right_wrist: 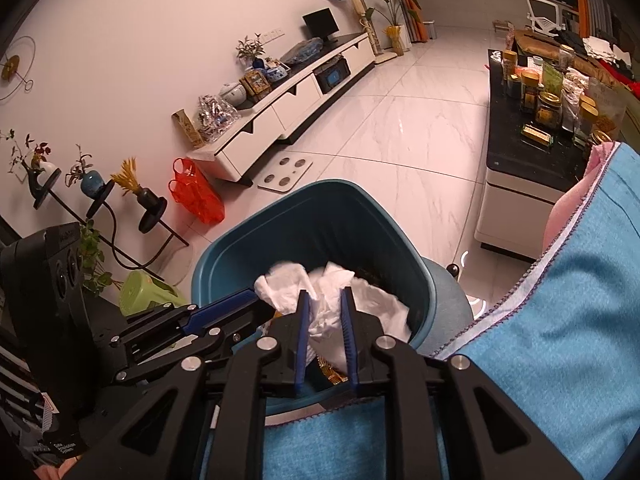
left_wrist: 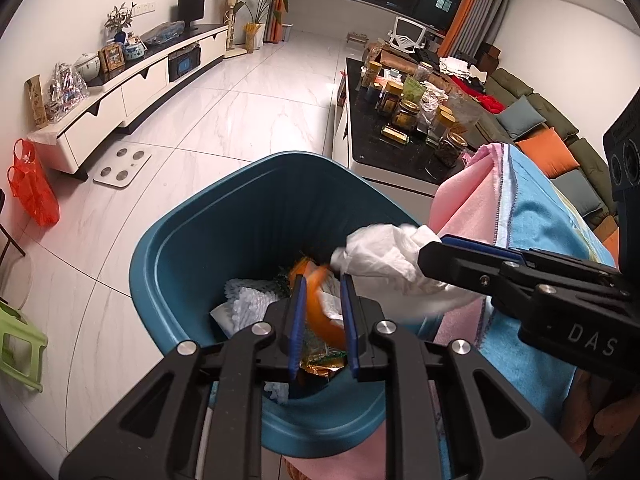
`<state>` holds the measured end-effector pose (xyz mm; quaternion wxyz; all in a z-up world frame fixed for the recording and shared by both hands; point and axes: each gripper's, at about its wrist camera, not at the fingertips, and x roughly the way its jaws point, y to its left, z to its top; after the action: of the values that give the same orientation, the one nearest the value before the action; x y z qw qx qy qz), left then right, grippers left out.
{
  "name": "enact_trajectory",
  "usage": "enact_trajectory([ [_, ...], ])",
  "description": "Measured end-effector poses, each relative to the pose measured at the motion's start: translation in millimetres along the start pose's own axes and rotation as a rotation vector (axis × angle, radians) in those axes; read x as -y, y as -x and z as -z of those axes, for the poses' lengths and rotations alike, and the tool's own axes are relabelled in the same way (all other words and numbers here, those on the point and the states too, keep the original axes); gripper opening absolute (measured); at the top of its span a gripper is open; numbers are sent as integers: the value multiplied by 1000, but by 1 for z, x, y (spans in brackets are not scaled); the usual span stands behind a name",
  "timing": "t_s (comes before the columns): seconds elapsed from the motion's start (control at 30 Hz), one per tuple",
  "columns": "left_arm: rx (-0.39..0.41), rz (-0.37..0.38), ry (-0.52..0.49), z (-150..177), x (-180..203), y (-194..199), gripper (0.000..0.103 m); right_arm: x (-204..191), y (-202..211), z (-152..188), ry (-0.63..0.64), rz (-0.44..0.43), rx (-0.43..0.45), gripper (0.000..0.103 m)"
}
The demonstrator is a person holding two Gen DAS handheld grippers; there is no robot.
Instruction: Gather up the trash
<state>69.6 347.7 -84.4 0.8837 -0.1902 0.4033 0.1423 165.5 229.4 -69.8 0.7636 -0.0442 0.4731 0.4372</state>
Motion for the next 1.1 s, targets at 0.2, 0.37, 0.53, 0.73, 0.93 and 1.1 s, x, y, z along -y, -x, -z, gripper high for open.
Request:
enact_trajectory([
  [0.2, -24, 22, 18, 1, -4, -13, 35, 9, 2, 2, -33, -9, 14, 24],
  [0.37, 10, 20, 25, 5, -7, -5, 55, 13, 12, 6, -32, -2, 38, 31],
  [0.53, 65, 22, 15, 12, -10, 17, 72, 19, 30, 17, -38, -7, 64, 33],
  [0.73, 191, 32, -61, 34, 10, 68, 97, 19, 76, 42, 4, 9, 155, 61],
  [0.93, 273, 68, -126, 65, 44, 115, 98, 21, 152, 99, 74, 130, 330, 94],
  [1.1, 346, 101, -179, 92, 90, 145, 98, 39, 204, 156, 6, 261, 444, 96],
])
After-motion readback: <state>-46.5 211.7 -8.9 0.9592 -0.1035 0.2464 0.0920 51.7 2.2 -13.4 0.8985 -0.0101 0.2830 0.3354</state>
